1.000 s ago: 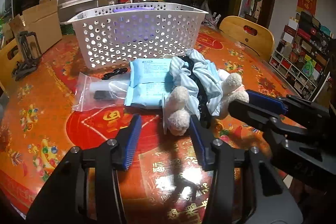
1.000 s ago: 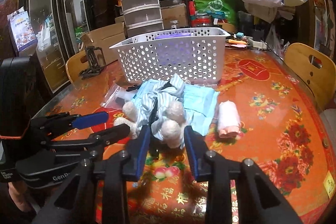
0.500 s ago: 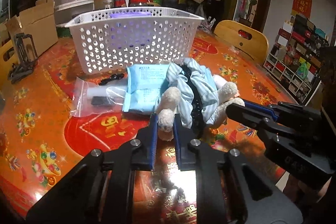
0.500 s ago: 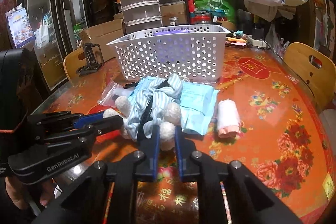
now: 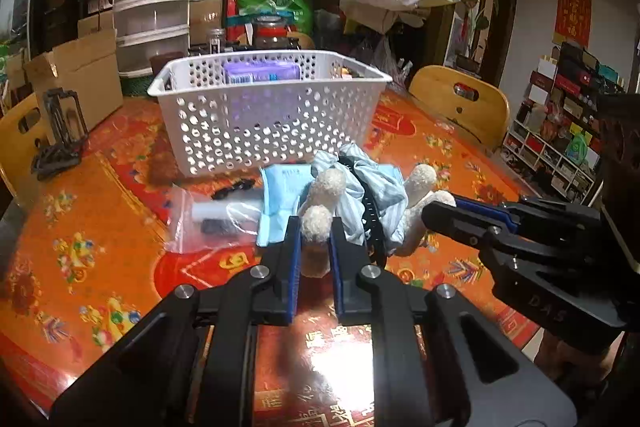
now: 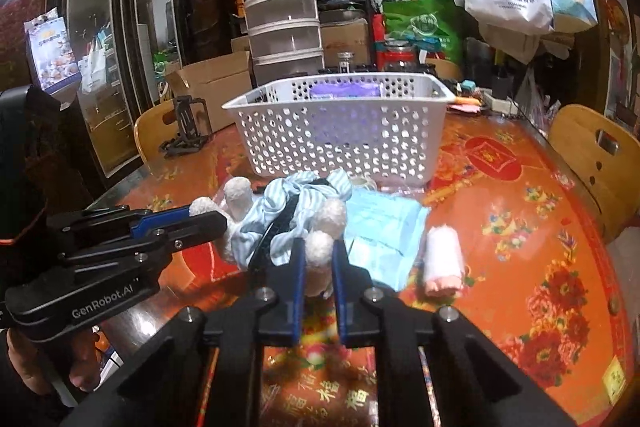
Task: Organize soft objects
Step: 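Carry the plush doll with the right tool and drop it into the basket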
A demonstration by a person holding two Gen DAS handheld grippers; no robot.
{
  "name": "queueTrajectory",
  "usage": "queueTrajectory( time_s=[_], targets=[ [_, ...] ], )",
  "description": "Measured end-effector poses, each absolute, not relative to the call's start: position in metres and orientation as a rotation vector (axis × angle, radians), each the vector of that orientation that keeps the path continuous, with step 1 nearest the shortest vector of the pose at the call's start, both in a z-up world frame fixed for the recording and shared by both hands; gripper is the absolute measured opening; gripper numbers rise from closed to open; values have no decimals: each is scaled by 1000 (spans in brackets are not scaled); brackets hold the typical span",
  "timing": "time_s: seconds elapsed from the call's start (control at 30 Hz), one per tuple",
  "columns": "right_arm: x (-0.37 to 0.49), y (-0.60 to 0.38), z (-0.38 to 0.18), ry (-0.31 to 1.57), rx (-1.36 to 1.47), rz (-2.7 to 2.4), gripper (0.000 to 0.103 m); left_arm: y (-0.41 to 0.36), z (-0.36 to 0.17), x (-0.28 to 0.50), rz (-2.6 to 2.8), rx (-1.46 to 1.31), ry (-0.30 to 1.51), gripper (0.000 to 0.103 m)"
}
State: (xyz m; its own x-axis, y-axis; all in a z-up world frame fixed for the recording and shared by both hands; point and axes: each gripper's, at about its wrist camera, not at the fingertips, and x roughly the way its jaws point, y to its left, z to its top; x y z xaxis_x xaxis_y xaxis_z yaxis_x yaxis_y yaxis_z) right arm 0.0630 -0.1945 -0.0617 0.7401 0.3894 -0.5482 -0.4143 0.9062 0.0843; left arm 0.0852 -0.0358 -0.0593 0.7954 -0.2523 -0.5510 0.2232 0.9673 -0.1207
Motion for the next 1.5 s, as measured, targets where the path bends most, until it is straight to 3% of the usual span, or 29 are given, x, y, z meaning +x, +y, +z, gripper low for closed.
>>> queueTrajectory(
  time_s=[0.77,1.1,1.5],
  targets=[
    [89,-168,30,424,-84,509,10,-10,47,97,-206,-44,421,12],
    [164,-153,75,418,-112,489,10,-4,93,194,-164,-28,440,12],
    [252,-135,51,478,-165,448,10,-14,62,307,-110,51,522,12]
  ],
)
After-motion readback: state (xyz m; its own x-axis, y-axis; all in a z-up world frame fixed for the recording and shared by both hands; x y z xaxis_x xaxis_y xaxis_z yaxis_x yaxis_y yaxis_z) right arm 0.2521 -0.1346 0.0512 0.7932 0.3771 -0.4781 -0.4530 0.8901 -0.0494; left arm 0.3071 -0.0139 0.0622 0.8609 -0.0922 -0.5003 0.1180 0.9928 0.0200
